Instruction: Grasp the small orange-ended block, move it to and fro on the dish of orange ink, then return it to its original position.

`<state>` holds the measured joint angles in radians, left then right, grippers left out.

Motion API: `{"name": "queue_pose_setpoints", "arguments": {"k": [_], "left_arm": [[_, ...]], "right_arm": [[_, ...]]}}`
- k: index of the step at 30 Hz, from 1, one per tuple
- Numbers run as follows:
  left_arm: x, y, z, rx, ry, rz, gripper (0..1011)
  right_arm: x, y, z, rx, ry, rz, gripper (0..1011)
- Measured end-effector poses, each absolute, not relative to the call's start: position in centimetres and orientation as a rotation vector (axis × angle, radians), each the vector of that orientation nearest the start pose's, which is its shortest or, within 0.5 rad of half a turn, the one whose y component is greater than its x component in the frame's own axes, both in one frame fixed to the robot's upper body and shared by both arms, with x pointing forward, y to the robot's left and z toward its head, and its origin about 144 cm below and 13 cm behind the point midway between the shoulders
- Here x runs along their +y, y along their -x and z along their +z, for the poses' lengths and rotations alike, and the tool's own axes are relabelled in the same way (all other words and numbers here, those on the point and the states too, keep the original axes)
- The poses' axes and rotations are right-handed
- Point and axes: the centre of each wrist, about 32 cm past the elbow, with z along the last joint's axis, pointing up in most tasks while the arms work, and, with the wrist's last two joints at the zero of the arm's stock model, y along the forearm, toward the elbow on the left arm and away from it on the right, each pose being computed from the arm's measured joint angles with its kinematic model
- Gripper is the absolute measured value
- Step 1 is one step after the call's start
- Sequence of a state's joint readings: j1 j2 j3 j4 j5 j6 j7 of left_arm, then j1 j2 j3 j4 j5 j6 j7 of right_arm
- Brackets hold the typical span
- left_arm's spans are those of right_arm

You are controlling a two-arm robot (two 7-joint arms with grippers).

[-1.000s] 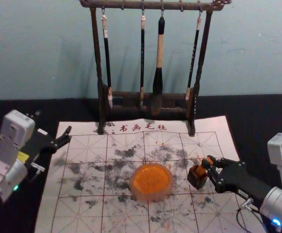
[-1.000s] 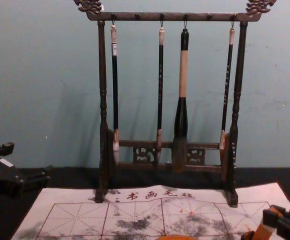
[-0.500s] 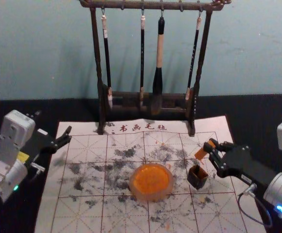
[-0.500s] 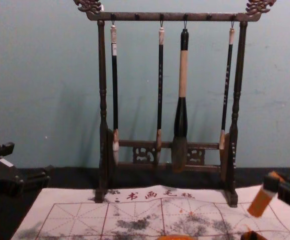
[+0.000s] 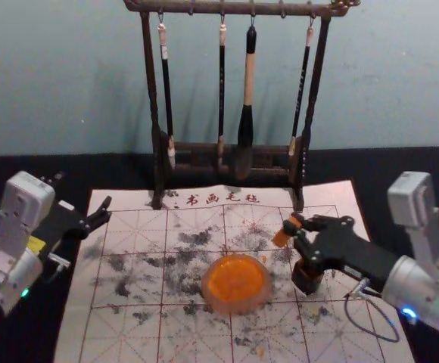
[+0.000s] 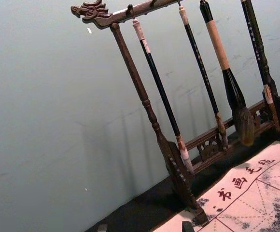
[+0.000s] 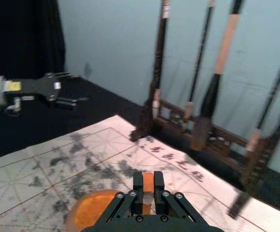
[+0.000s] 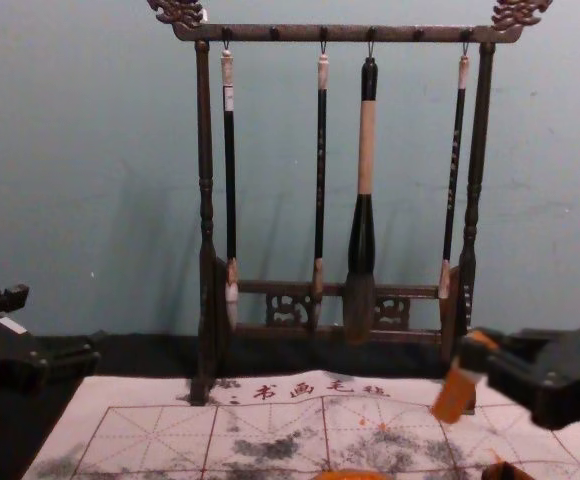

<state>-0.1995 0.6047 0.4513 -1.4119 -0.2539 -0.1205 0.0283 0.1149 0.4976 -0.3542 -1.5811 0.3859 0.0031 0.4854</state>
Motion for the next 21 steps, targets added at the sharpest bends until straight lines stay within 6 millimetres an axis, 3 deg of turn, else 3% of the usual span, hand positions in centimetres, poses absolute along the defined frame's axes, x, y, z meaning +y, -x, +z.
{"name": "queue_pose_setpoints", "arguments": {"k": [21], "left_arm": [[31.0, -48.9, 114.0, -0.285, -0.304, 1.248, 1001]], "right_arm": [[-23.2, -49.8, 116.4, -0.032, 0.272, -0.618, 72]]}}
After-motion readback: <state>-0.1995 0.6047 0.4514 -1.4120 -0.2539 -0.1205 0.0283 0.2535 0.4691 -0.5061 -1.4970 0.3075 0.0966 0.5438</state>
